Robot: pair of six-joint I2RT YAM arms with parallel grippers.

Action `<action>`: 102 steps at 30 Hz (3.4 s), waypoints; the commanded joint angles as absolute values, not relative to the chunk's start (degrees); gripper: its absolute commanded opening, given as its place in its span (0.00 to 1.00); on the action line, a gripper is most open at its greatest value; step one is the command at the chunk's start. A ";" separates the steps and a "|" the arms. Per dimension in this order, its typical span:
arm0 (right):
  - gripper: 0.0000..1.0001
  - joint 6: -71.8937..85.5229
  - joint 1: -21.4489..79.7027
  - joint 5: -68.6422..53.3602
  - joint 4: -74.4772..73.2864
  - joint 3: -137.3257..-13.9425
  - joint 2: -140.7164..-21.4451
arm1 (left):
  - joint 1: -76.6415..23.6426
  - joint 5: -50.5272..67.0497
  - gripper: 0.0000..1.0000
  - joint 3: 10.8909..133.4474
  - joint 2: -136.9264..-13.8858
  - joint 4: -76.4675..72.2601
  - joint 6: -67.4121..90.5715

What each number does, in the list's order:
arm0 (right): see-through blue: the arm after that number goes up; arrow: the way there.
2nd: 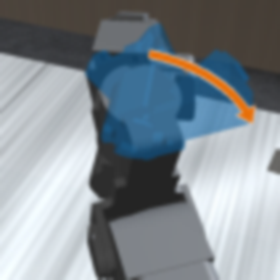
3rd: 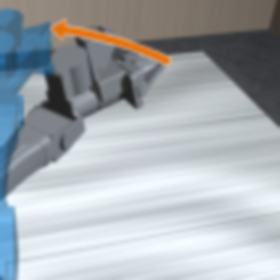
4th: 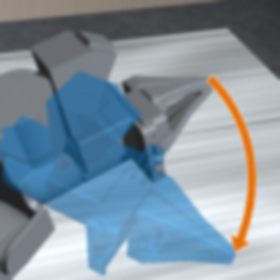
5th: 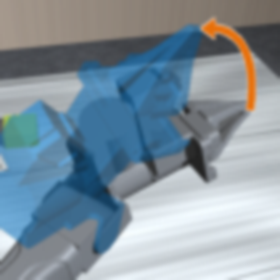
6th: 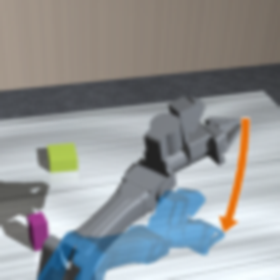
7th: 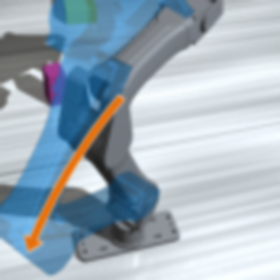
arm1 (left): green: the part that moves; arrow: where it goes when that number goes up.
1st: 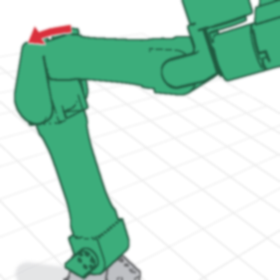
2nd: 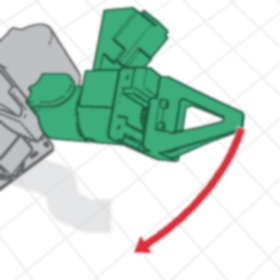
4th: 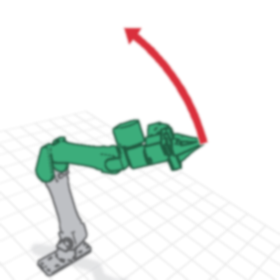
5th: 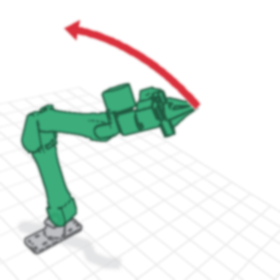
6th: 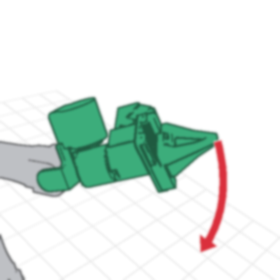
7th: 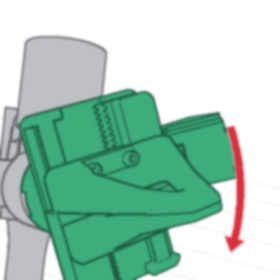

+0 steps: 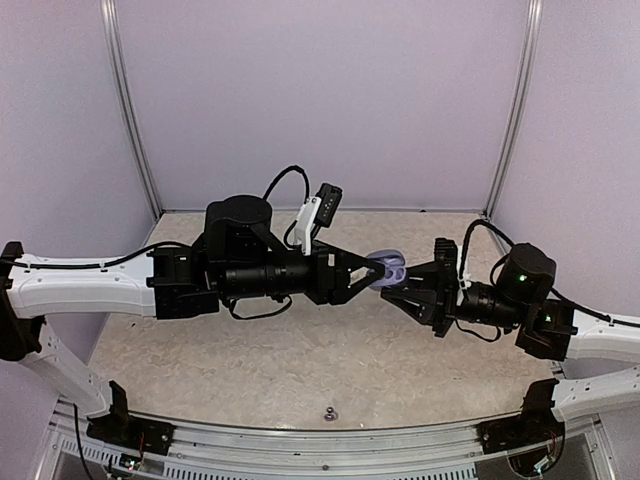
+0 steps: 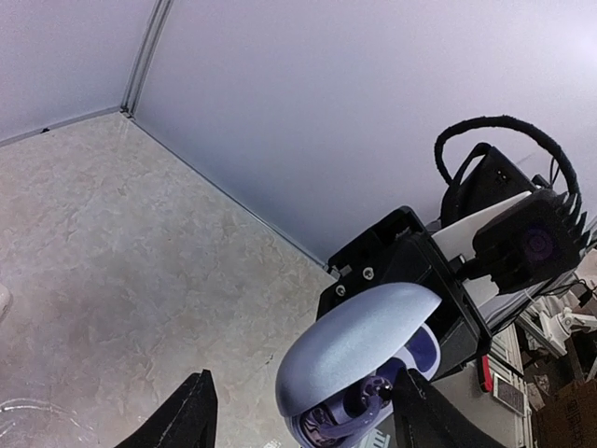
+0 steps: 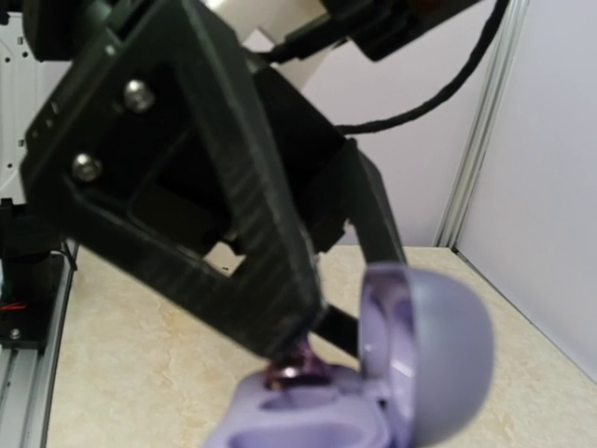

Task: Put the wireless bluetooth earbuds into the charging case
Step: Adjust the left earbud in the left side groove of the charging case, then pick up the right earbud from the center of the board.

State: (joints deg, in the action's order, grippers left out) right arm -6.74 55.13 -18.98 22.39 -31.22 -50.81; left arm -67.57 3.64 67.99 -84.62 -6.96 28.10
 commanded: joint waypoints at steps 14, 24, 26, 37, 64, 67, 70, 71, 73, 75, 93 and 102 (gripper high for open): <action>0.00 -6.43 55.80 -18.37 24.87 -30.85 -48.88 | -66.03 2.95 0.56 65.31 -84.36 -6.54 27.98; 0.00 -6.06 55.77 -17.79 25.27 -30.39 -47.90 | -66.11 1.10 0.52 64.60 -84.59 -4.92 26.51; 0.00 -5.98 55.74 -17.88 25.52 -30.32 -47.90 | -66.38 0.83 0.52 64.73 -84.79 -4.77 26.25; 0.00 -5.89 55.81 -18.13 25.60 -29.98 -47.37 | -67.28 0.11 0.51 66.89 -86.95 -2.42 25.00; 0.00 -5.36 55.79 -17.28 25.62 -28.49 -49.48 | -68.56 4.61 0.81 63.58 -78.29 -11.53 18.86; 0.00 -4.86 55.81 -17.04 25.77 -28.31 -49.90 | -68.47 5.21 0.90 59.03 -74.91 -14.39 16.56; 0.00 -3.97 55.81 -17.00 25.81 -28.17 -49.90 | -67.86 2.67 0.92 54.52 -71.29 -13.38 14.63; 0.00 -3.62 55.81 -17.01 25.43 -28.21 -49.92 | -67.71 1.70 0.93 53.22 -70.23 -12.53 14.02; 0.00 -2.69 55.78 -16.70 24.58 -28.17 -49.56 | -67.77 0.60 0.91 50.35 -68.91 -10.25 12.81; 0.00 -1.91 55.72 -16.39 23.55 -27.98 -48.93 | -68.44 0.77 0.89 47.31 -68.72 -8.17 12.09; 0.00 1.78 55.02 -15.17 17.27 -26.28 -43.71 | -79.42 3.82 0.79 40.21 -91.06 -11.49 -5.68; 0.00 2.02 54.77 -14.32 15.68 -25.63 -41.13 | -78.21 4.75 0.72 49.63 -100.86 3.31 -13.94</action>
